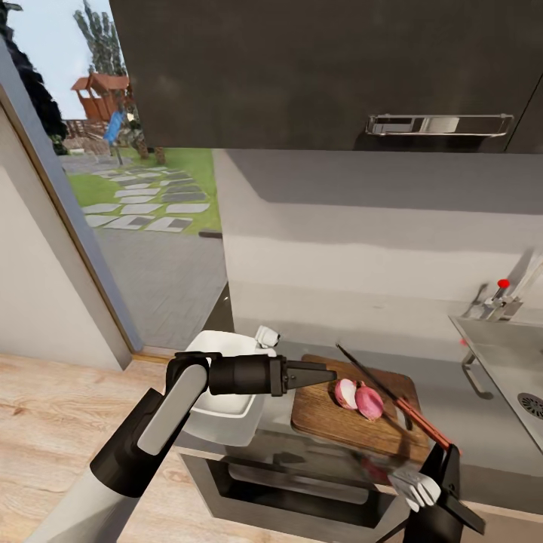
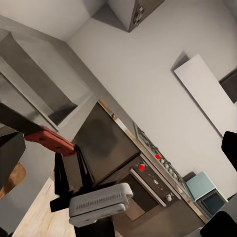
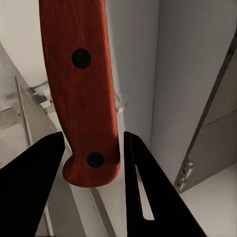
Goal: In the kitchen, take the Vidalia onion out of the sink, dice it on the chopping board with the paring knife, put the diced onion into the bowl on the countertop, then place both the paring knife and the chopping board into the sink.
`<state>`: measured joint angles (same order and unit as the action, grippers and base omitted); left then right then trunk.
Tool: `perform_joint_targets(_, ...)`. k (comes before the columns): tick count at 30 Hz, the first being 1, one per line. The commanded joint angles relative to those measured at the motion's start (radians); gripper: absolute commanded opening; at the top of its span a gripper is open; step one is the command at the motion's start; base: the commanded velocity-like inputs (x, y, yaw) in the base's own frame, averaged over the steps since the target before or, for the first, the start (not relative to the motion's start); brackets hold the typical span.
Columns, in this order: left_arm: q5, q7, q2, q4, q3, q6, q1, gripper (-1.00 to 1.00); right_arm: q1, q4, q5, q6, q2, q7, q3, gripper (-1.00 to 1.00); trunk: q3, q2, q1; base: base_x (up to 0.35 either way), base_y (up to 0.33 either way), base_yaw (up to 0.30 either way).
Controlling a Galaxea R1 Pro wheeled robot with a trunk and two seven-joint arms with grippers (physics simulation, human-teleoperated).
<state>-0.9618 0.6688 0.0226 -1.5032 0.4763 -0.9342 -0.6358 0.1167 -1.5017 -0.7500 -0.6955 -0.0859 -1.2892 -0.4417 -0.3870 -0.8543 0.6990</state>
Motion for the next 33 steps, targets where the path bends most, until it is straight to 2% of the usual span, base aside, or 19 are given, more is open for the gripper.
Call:
perform_joint_targets(1, -0.003, 0.001, 0.000, 0.000, 0.000, -0.005, -0.001, 1.00, 0.000, 0.007, -0.003, -0.010, 0.000, 0.000, -0.001, -1.00, -0.001, -0.001, 0.000, 0.000, 0.000, 0.000)
perform_joint_targets(13, -0.003, 0.002, 0.002, 0.000, 0.001, -0.005, -0.001, 1.00, 0.000, 0.075, -0.003, -0.038, 0.001, 0.002, -0.002, -1.00, -0.001, -0.001, 0.000, 0.000, 0.000, 0.000)
perform_joint_targets(33, -0.003, 0.002, 0.002, 0.000, 0.000, -0.005, -0.001, 1.00, 0.000, 0.075, -0.002, -0.038, 0.003, 0.002, -0.003, -1.00, -0.001, -0.001, 0.000, 0.000, 0.000, 0.000)
